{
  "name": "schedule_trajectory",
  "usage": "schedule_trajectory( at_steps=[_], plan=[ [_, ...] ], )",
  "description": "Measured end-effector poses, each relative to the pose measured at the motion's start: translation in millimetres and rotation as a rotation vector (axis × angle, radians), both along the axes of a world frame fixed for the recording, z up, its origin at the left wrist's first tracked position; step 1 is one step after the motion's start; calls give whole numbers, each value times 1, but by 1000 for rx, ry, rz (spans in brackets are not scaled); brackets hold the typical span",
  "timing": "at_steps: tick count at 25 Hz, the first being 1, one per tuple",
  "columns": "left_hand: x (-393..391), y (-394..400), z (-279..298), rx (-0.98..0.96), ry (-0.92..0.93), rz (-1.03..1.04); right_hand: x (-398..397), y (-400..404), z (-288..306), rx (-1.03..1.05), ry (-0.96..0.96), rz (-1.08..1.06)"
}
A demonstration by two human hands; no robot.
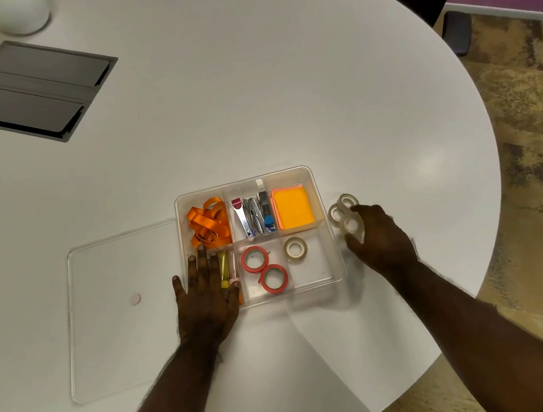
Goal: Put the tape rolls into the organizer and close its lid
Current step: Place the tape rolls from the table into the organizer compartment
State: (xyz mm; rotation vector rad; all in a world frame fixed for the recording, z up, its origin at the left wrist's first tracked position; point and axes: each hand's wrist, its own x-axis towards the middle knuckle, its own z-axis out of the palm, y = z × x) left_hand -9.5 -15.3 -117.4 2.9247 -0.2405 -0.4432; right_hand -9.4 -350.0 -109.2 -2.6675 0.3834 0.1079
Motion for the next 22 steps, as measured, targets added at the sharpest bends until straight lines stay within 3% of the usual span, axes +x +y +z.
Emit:
schedule_trajectory(
  at_steps=[3, 7, 12, 15, 18, 20, 22],
  plan=[
    [0, -1, 1, 8, 4, -3, 7, 30, 21, 25, -104, 207],
    [-1, 0, 3, 12, 9, -13, 1, 75, 16, -205, 96, 413],
    [0, 0, 1, 20, 12, -4, 2, 90, 5, -340, 242, 402],
    [-1, 1, 0, 21, 15, -7, 6, 82, 9, -242, 129, 374],
    [0, 0, 0, 19, 12, -5, 22, 49, 16, -217, -63, 207],
    [1, 0, 0, 22, 6, -1, 35, 21, 17, -247, -70, 61],
    [1, 0, -1, 37, 1, 1, 45, -3, 8, -299, 41, 32]
  ],
)
